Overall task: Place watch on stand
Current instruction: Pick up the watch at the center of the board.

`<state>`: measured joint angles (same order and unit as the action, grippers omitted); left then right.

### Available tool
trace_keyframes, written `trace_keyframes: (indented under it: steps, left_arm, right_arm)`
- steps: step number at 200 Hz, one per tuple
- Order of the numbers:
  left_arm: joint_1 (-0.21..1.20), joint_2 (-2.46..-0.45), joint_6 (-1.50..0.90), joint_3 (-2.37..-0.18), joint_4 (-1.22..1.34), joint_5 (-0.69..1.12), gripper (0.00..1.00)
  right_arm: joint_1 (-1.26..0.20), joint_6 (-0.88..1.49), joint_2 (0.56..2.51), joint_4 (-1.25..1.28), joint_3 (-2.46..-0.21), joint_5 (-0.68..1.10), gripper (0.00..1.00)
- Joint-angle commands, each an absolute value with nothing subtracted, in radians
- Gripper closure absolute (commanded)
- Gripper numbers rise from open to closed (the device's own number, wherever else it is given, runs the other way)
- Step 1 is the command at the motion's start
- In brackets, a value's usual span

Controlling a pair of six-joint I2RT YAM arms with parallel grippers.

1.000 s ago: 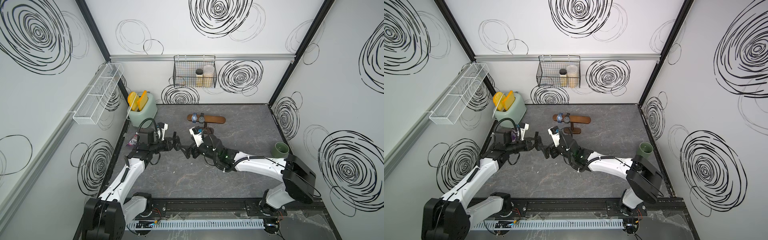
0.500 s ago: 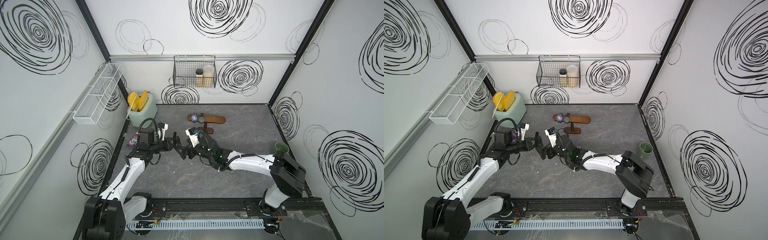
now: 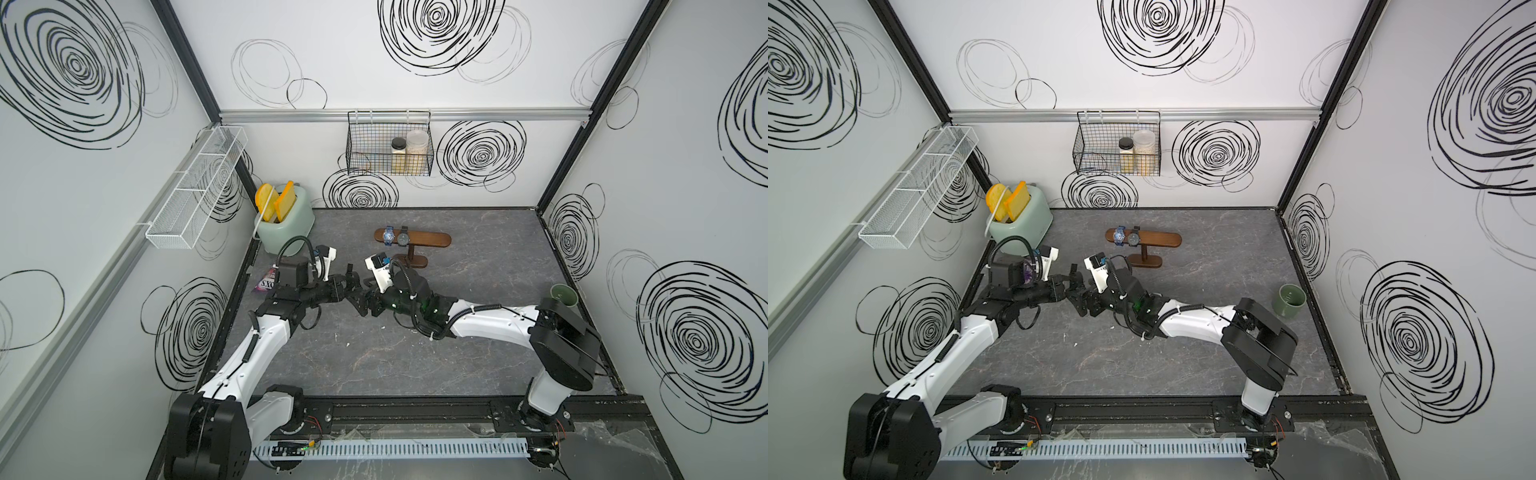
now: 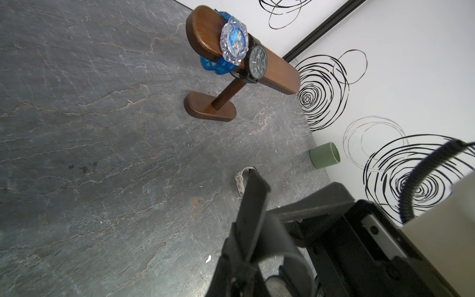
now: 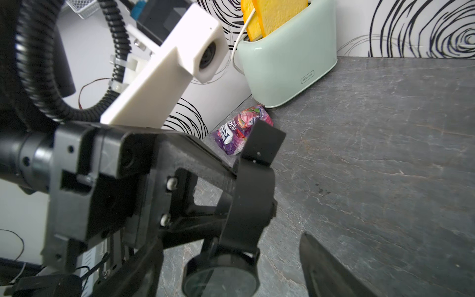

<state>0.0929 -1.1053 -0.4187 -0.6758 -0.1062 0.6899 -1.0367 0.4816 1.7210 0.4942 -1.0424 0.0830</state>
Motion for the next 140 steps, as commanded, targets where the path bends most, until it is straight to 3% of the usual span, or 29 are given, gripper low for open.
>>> trace_keyframes:
  steps: [1,41,89,113,140]
  left_arm:
    - [0.1,-1.107,-0.421,-0.673,-0.067,0.707,1.0]
    - [0.099,-1.107,-0.42,-0.673,-0.068,0.703,1.0]
    - [0.1,-1.106,-0.421,-0.672,-0.07,0.701,1.0]
    - [0.1,-1.106,-0.421,-0.673,-0.07,0.703,1.0]
    - [0.099,-1.106,-0.419,-0.673,-0.072,0.702,1.0]
  right_arm:
    - [-1.042,0.501,1.742,0.514,-1.076,0.112,0.23]
    - [-1.043,0.512,1.749,0.524,-1.066,0.12,0.37]
    - [-1.043,0.534,1.747,0.529,-1.037,0.13,0.34]
    - [-1.044,0.54,1.749,0.537,-1.028,0.139,0.42]
    - [-1.045,0.544,1.747,0.526,-1.023,0.143,0.39]
